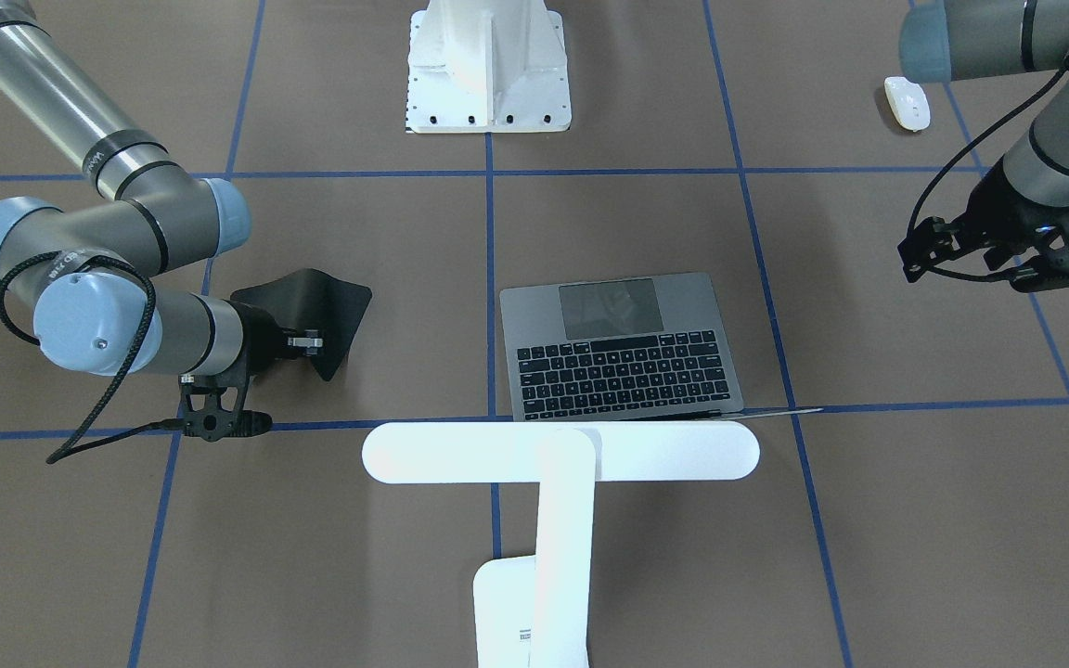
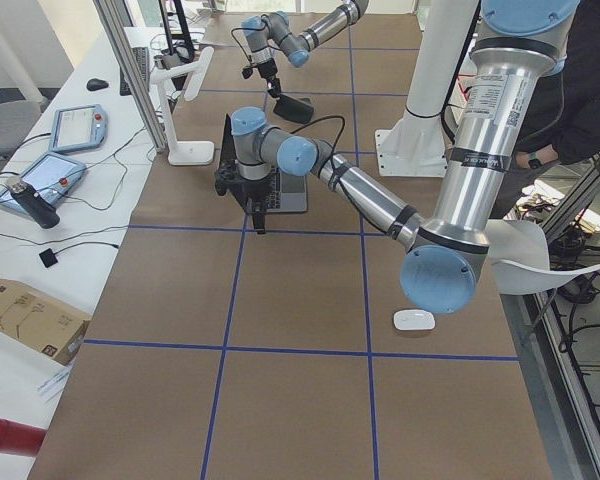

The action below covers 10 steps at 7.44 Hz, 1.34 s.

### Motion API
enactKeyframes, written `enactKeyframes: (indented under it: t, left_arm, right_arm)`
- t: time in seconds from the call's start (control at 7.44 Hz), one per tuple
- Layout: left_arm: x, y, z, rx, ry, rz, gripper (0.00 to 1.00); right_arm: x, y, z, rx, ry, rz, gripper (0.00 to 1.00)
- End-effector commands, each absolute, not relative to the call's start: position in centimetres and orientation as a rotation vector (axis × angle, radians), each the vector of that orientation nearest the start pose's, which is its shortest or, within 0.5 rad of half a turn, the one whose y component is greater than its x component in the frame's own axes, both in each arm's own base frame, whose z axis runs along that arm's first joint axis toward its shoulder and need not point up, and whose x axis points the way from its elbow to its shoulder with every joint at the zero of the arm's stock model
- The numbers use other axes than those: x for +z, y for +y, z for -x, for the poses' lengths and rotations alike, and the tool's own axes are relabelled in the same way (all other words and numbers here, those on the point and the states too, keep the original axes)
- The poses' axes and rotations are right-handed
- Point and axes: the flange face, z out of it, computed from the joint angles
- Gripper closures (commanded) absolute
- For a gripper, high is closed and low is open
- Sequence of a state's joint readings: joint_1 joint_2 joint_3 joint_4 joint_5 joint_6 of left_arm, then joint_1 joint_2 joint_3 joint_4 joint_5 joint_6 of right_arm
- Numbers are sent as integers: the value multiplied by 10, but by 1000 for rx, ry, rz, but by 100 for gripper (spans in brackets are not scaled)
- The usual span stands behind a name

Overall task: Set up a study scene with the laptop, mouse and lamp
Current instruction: 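Lower the black mouse pad beside the laptop with the right gripper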

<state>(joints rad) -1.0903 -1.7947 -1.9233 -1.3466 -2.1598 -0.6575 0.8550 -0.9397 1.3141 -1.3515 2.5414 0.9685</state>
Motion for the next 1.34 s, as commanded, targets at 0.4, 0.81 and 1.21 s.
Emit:
enactKeyframes:
  t: [0.4,0.81,1.21]
  left_arm:
    - [423,-528,-187,-70,673,30,0]
    - [437,-536,-191,-71,679,21,0]
    - [438,-537,-192,-74,680,24,0]
  right_arm:
    - [324,-596,499,-103,-1005,191,100]
    - [305,-596,505,-71,-1015,206,100]
    - [291,-591,527,-92,-1015,212,100]
